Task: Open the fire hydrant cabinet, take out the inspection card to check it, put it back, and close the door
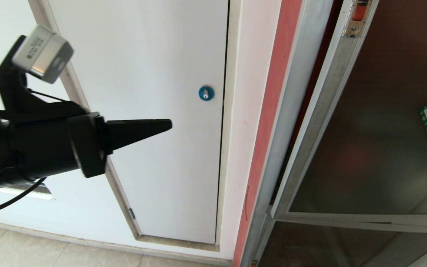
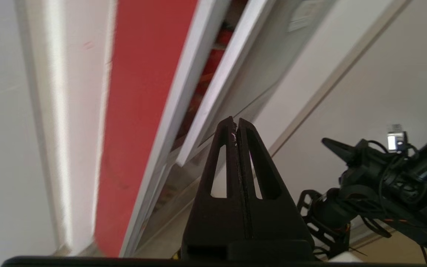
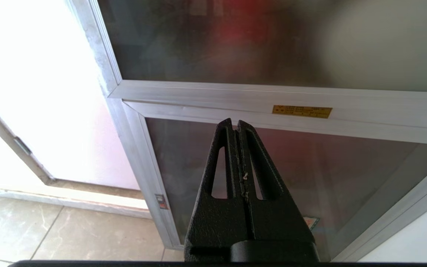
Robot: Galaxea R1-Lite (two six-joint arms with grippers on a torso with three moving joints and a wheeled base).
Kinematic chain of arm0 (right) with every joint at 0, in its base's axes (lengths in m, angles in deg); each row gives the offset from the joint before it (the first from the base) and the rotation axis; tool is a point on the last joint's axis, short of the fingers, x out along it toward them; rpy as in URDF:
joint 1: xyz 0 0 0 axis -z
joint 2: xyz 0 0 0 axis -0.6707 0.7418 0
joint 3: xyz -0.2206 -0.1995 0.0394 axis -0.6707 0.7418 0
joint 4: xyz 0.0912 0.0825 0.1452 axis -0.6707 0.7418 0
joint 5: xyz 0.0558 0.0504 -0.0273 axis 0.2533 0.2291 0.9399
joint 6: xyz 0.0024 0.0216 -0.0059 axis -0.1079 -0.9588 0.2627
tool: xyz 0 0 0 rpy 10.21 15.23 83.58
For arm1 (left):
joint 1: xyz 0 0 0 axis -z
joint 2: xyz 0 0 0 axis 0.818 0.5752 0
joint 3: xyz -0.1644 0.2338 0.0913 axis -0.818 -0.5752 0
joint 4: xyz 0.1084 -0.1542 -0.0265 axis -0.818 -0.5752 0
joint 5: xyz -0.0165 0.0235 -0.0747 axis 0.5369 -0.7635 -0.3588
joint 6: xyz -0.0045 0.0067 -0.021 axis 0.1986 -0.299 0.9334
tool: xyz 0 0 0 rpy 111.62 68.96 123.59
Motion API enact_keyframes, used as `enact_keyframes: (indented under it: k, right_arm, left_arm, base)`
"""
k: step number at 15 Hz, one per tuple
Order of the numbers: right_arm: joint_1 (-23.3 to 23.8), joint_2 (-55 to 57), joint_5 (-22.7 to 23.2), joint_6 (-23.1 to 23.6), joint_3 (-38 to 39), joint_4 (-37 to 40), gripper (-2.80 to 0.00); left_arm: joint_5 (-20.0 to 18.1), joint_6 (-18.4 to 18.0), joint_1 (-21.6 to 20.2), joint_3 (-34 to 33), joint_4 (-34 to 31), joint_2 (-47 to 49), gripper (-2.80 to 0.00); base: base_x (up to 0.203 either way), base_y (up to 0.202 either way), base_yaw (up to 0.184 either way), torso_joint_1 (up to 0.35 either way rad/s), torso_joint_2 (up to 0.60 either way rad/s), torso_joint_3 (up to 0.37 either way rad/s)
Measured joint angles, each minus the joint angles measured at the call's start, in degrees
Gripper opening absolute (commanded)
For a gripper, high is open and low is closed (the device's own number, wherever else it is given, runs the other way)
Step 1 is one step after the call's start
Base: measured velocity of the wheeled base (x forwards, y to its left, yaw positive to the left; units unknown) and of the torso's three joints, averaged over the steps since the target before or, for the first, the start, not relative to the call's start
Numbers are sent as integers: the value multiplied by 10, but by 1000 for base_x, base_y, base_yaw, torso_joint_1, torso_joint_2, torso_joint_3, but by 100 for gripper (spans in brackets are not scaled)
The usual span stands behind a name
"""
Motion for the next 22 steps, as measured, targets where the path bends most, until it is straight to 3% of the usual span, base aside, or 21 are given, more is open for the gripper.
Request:
enact_keyframes:
  k: [2,8,13,22]
  right_arm:
    - [0,0,0,0,0,0,-280]
    - [0,0,0,0,0,0,-280]
    - [0,0,0,0,0,0,-280]
    - [0,0,0,0,0,0,-280]
  left_arm:
    - [1,-1,29,26,29,53,-280]
    - [2,1,90,131,31,169,-280]
    - [4,-2,114,207,27,248,-280]
    - [5,-5,157,283,23,326,-280]
  base:
    - [0,0,0,0,0,0]
    - [0,0,0,0,0,0]
    - [0,0,0,0,0,0]
    - [0,0,0,0,0,0]
